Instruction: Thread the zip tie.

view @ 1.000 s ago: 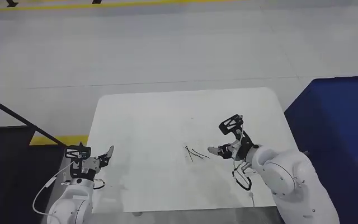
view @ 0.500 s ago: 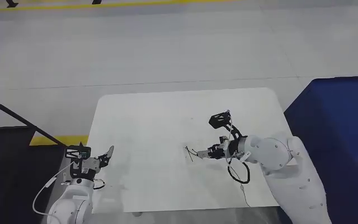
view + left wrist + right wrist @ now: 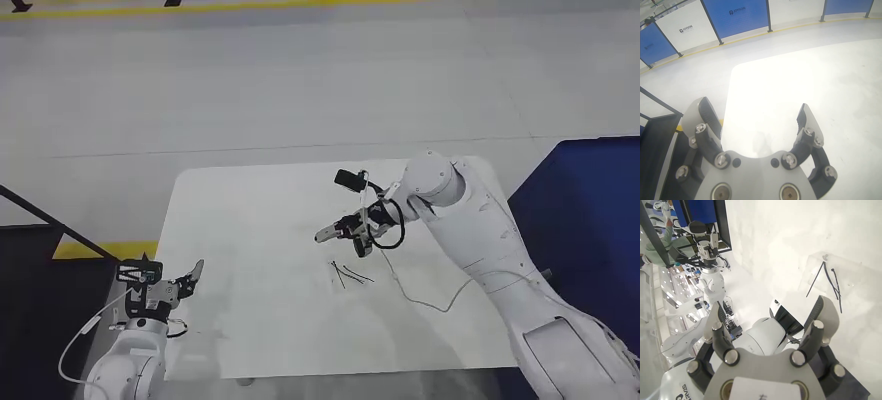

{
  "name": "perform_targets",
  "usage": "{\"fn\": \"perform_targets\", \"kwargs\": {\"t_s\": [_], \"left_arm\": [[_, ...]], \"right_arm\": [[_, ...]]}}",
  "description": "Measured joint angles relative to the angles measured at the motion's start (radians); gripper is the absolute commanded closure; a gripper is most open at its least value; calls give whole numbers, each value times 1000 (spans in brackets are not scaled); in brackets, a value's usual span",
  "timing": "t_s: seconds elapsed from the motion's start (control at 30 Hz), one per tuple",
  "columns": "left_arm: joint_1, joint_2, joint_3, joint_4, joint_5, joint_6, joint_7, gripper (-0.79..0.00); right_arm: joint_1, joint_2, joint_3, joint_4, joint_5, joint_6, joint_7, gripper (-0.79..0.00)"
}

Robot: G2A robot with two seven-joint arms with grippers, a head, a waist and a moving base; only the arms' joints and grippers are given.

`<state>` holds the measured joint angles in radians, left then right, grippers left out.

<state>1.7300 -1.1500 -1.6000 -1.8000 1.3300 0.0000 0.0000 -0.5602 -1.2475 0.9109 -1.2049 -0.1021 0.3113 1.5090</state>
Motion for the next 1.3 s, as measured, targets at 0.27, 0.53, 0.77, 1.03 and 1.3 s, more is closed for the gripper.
{"fn": "perform_targets", "kwargs": {"t_s": [0.27, 0.53, 0.77, 1.03, 1.3], "left_arm": [[0, 0, 0, 0, 0, 0, 0, -785], [0, 0, 0, 0, 0, 0, 0, -785], [0, 0, 0, 0, 0, 0, 0, -785], [0, 0, 0, 0, 0, 0, 0, -785], [0, 0, 0, 0, 0, 0, 0, -785]], "right_arm": [[-30, 3, -13, 15, 93, 3, -13, -785], [-8, 1, -119, 65, -94, 124, -125, -394], [31, -7, -220, 87, -95, 144, -145, -256], [61, -18, -296, 138, -68, 167, -167, -172], [88, -45, -366, 196, -43, 165, -166, -175]]}}
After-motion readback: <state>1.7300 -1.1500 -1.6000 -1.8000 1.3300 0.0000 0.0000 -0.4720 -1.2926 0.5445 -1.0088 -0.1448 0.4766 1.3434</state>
